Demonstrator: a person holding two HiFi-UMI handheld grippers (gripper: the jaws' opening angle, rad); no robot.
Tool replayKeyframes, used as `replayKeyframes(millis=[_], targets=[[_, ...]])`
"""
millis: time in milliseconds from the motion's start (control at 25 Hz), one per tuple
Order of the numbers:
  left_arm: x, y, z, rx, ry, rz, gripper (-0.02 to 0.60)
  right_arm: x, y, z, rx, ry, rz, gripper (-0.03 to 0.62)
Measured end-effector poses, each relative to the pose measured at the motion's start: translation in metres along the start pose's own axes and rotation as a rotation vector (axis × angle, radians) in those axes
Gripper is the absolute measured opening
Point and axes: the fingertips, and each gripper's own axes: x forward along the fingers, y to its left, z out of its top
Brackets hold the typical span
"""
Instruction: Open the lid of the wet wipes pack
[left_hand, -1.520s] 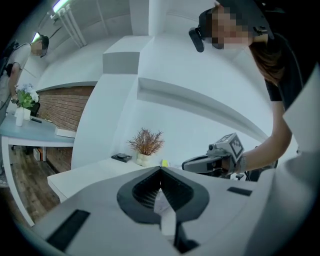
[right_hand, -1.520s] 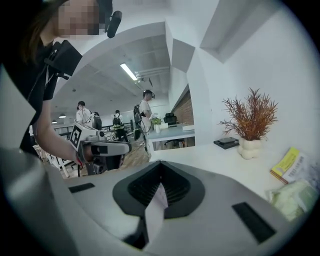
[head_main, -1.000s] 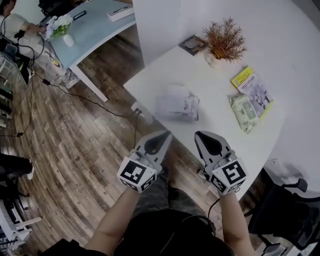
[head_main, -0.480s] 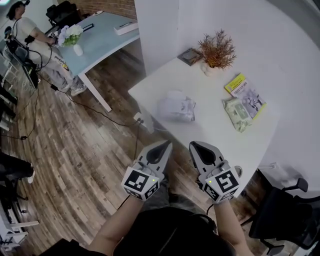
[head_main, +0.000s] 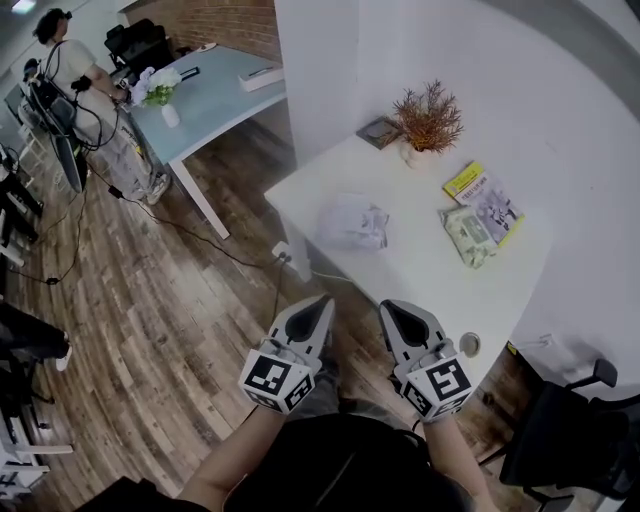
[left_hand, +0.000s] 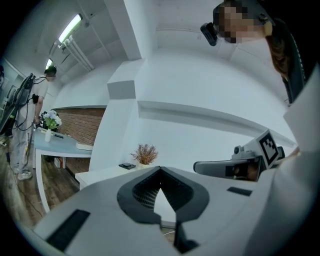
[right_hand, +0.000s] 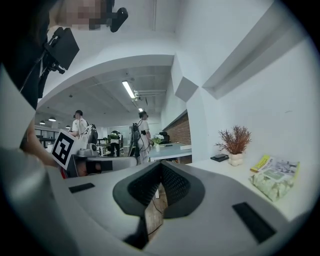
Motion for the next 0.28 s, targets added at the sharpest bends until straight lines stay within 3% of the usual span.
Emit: replayKeyframes(millis=[280], targets=[[-0.021,-0.007,-0.009,0.018,0.015,0.06,0.012,-0.022,0.001,-0.004,0.035,-0.035,-0.137,0.02]])
